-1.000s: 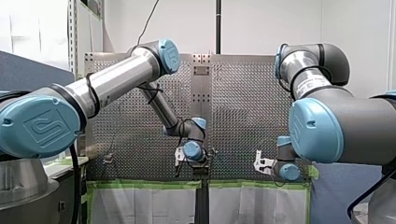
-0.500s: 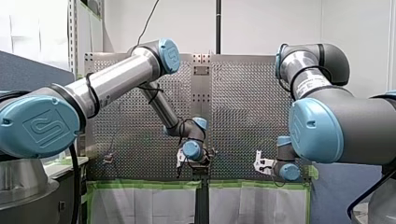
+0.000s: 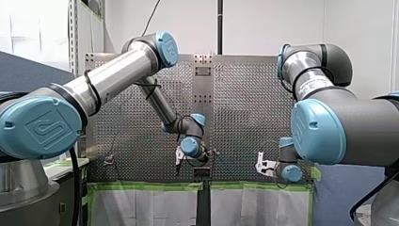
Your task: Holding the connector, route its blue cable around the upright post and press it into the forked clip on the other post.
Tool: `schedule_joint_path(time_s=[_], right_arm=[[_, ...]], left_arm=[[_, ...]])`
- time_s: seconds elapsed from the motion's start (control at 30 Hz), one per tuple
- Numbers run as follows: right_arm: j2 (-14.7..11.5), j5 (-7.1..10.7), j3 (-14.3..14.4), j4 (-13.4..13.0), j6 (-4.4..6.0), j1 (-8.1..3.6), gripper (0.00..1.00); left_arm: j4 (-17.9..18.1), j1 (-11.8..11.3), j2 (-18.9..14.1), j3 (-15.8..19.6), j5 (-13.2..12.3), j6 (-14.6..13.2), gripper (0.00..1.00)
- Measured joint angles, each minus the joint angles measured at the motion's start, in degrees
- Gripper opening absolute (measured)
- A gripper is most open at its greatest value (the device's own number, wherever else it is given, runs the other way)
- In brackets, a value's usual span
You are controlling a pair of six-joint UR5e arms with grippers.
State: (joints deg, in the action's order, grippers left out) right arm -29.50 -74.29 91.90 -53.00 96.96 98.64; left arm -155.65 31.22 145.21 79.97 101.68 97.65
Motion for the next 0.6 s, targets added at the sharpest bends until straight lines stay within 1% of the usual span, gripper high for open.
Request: schedule_joint_path(time_s=[0.27, 0.43, 0.6], right_arm=[[0.0, -0.07, -0.1, 0.2, 0.00, 0.00, 0.00], [0.0, -0.06, -0.2, 0.3, -0.01, 0.00, 0.00], [0.0, -0.01, -0.2, 0.4, 0.00, -0.03, 0.00]], left_arm=[[0.3, -0.1, -0.4, 2.5, -3.3, -0.2, 1.00], [1.7, -0.2, -1.4, 4.0, -5.4, -0.3, 1.00], [2.4, 0.0, -1.8, 4.3, -6.4, -0.3, 1.00]])
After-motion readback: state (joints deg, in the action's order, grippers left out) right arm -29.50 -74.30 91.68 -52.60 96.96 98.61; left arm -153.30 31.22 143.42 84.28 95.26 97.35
